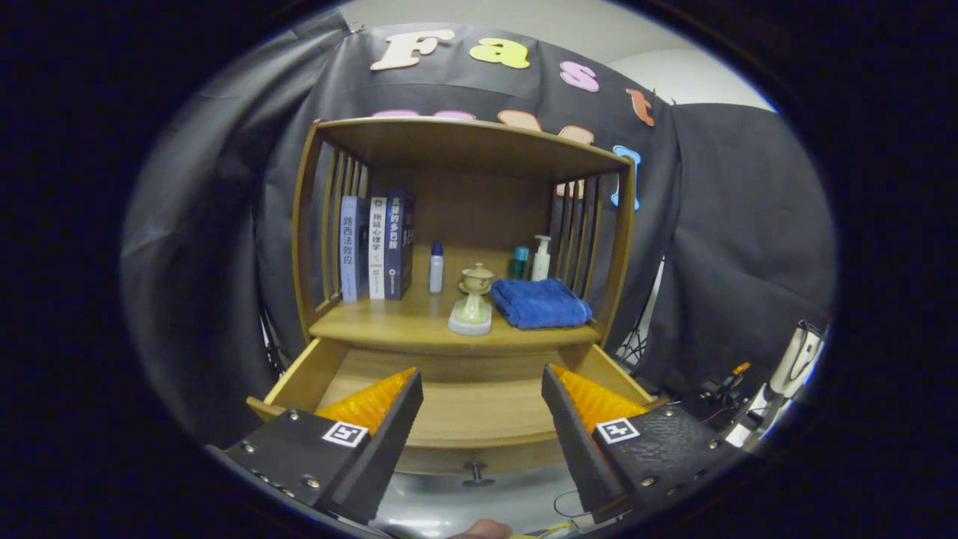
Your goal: Pull open the drawer, take out the items inside it, and place them on the countertop above the cabinet.
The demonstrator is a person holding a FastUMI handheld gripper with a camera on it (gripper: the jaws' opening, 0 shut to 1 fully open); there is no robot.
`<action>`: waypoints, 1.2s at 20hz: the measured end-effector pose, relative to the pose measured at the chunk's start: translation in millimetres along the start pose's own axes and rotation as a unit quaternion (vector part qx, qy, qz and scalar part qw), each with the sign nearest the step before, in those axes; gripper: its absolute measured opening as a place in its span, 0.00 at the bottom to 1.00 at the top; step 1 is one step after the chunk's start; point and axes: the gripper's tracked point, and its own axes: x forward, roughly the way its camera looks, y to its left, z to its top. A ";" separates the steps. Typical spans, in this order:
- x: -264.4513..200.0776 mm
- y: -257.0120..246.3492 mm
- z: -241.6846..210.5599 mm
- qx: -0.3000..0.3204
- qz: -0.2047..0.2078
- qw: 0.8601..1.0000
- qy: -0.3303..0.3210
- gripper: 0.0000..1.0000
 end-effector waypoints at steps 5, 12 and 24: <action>-7.7 8.5 -56.2 0.007 0.010 1.000 0.005 0.95; -11.5 -3.7 -115.3 0.028 -0.004 0.999 0.017 0.95; 47.0 29.0 -163.8 0.007 0.015 0.998 0.065 0.99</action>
